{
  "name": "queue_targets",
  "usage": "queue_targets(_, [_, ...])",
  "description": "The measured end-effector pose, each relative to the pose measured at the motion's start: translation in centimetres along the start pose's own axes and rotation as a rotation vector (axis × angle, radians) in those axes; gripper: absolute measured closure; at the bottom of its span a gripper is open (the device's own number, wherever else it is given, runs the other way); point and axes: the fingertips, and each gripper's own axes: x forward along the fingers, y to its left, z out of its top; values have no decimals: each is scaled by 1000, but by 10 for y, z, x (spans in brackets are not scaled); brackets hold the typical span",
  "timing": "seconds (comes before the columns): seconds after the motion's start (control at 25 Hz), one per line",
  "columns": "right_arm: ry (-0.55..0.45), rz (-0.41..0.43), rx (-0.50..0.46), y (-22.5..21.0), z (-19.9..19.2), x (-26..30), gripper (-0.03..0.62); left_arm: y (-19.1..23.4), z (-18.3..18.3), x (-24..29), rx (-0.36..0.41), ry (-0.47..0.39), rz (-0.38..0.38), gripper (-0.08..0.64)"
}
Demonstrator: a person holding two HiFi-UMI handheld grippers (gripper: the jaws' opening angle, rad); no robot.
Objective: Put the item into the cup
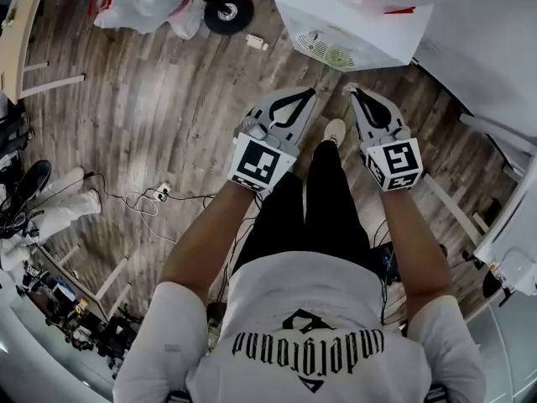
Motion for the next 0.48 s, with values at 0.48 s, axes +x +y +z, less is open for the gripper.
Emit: queue_targets(0.48, [113, -72, 93, -50, -110, 103, 557, 24, -116, 61, -35, 79, -29, 552])
